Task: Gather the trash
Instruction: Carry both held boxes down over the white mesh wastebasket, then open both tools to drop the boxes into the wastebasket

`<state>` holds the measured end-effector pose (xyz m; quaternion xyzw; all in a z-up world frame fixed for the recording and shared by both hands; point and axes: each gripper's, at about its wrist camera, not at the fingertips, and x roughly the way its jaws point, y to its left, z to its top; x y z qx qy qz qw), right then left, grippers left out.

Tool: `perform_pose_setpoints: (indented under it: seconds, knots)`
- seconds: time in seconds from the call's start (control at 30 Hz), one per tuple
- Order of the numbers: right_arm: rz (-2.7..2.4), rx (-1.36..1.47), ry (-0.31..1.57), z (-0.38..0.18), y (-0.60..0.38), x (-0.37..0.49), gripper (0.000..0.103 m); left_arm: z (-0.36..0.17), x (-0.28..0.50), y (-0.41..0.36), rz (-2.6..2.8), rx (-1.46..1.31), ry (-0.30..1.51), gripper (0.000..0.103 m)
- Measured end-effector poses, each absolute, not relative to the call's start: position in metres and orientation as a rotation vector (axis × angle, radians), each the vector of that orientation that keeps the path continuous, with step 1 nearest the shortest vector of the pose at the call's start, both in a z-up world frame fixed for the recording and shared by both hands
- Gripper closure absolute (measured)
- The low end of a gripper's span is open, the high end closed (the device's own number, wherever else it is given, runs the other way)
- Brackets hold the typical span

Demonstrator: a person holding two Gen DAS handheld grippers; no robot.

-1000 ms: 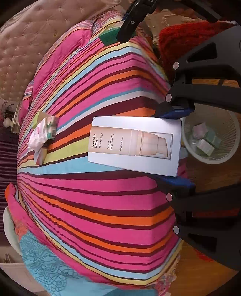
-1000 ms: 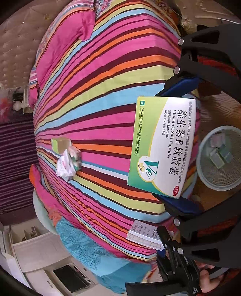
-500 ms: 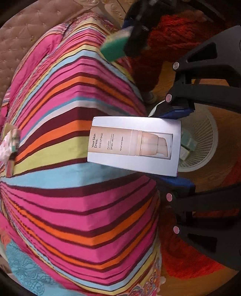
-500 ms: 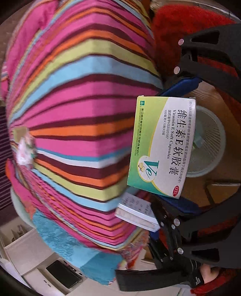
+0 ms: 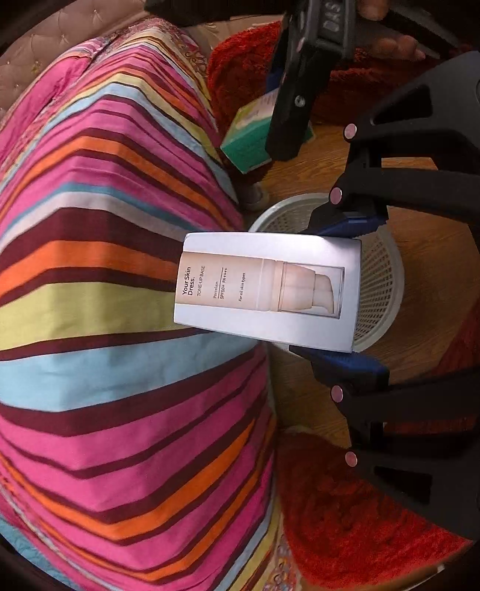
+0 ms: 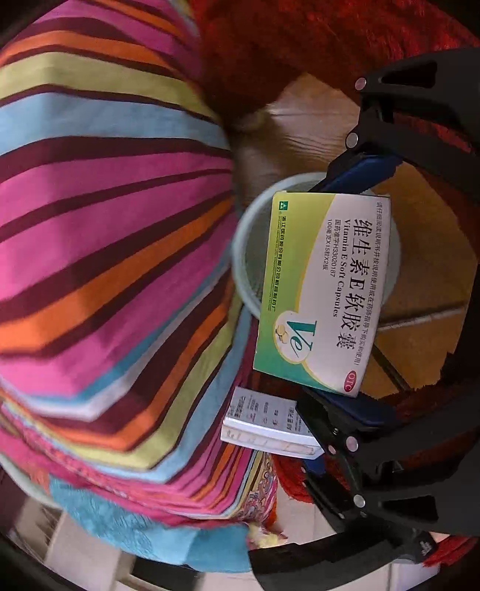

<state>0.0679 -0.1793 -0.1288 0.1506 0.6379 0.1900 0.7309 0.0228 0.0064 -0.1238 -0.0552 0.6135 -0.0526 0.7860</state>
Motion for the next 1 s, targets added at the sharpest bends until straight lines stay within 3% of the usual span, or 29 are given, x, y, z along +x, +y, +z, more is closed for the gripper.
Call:
perform_pose_setpoints:
  seconds: [0.9,0.97,1.0]
  knots:
    - [0.325,0.475,1.697,-0.208,-0.165,0.085,0.015,-0.201,0.03,0.011,-0.109,-0.255,1.664,0.053]
    - [0.328,0.484,1.719,-0.212,-0.163,0.085,0.015,-0.204,0.03,0.009,-0.107,-0.263,1.684,0.051]
    - [0.33,0.484,1.733,-0.215,-0.162,0.085,0.013,-0.205,0.03,0.01,-0.099,-0.263,1.694,0.039]
